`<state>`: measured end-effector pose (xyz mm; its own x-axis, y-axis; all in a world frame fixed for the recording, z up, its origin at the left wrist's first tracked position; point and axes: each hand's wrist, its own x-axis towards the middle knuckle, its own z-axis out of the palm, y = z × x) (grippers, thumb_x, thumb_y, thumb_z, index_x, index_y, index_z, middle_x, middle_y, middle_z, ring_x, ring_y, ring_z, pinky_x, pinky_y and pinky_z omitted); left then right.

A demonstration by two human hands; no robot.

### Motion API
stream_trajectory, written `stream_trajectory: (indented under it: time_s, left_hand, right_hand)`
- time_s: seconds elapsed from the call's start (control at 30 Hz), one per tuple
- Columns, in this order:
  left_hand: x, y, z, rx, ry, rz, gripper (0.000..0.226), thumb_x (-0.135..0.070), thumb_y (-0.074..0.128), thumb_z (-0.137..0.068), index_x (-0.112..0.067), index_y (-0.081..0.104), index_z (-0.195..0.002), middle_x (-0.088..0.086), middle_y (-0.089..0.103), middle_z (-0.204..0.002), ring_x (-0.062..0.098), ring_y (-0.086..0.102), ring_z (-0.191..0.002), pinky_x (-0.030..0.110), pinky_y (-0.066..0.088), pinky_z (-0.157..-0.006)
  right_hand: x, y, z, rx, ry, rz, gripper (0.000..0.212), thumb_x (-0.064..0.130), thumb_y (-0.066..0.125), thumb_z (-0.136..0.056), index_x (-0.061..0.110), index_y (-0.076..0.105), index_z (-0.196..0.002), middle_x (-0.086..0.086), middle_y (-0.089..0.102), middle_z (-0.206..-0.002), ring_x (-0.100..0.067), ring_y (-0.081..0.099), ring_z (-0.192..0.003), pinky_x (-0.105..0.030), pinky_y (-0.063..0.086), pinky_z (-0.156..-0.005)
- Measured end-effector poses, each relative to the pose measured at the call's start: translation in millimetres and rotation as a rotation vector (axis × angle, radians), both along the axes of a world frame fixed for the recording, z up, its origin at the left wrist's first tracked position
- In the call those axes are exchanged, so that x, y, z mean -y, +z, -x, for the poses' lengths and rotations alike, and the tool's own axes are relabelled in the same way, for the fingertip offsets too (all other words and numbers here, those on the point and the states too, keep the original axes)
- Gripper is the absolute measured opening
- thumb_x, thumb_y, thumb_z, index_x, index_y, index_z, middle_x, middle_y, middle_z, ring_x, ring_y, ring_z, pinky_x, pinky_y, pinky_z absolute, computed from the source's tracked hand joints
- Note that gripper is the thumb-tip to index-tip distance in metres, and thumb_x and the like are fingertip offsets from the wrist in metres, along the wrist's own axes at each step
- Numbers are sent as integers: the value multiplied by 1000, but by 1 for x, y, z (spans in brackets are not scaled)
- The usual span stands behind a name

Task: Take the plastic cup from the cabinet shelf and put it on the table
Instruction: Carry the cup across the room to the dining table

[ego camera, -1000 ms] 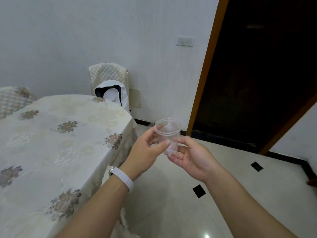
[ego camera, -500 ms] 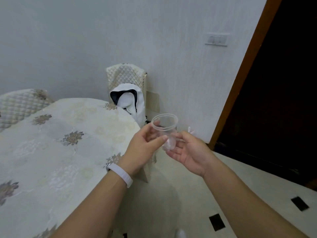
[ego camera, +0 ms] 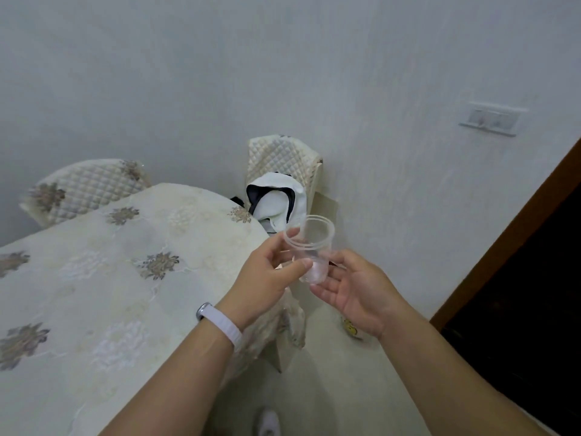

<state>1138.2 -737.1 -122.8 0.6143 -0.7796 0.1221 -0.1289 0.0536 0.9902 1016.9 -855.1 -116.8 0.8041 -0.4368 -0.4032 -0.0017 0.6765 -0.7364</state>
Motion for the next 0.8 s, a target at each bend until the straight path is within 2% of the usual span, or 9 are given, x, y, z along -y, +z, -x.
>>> stream_trajectory:
  time_s: [0.1, 0.2, 0.33, 0.5, 0.63, 0.7, 0.8]
  left_hand:
    - [2, -5, -41, -1, 70, 1, 53, -19, 74, -74, -22, 59, -125, -6, 72, -108, 18, 67, -106, 34, 52, -91]
    - [12, -11, -81, 10, 105, 5, 56, -19, 74, -73, -19, 58, -127, 3, 70, -114, 19, 66, -104, 35, 53, -91]
    - [30, -16, -140, 19, 131, 9, 57, -31, 76, -69, -26, 60, -124, 8, 68, -118, 24, 65, -107, 38, 53, -92]
    - [47, -15, -216, 35, 155, -5, 55, -25, 75, -74, -24, 59, -127, 5, 69, -118, 19, 66, -107, 34, 53, -90]
    - [50, -17, -262, 48, 189, -4, 50, -20, 74, -76, -25, 59, -124, 5, 69, -117, 18, 67, -105, 31, 55, -87]
    - [48, -18, -277, 52, 217, -20, 45, -15, 75, -80, -32, 60, -119, -2, 71, -113, 12, 67, -102, 25, 55, -84]
    - [38, -19, -294, 84, 269, -36, 47, -8, 73, -83, -43, 58, -110, -16, 68, -106, 4, 65, -98, 18, 53, -76]
  right_hand:
    - [8, -5, -42, 7, 69, -23, 32, 19, 60, -86, 4, 66, -113, -23, 65, -125, -27, 66, -93, -32, 58, -74]
    - [21, -8, -84, 13, 104, -22, 49, 21, 67, -74, 0, 64, -118, -27, 60, -131, -29, 65, -95, -34, 59, -73]
    - [42, -10, -148, -11, 114, -11, 37, 18, 60, -87, -1, 63, -119, -28, 58, -132, -29, 62, -95, -36, 57, -79]
    - [64, -3, -229, -51, 144, 68, 17, 18, 58, -88, 8, 70, -95, -16, 69, -99, -27, 65, -83, -35, 56, -76]
    - [71, -8, -280, -47, 199, 81, 25, 17, 58, -88, 13, 79, -75, -11, 71, -84, -25, 66, -78, -37, 54, -79]
    - [72, -11, -300, -50, 245, 92, 25, 17, 58, -88, 13, 79, -76, -11, 71, -85, -23, 67, -74, -38, 53, -82]
    - [74, -15, -330, -53, 327, 105, 20, 16, 56, -89, 9, 75, -90, -13, 68, -93, -23, 67, -76, -39, 53, -84]
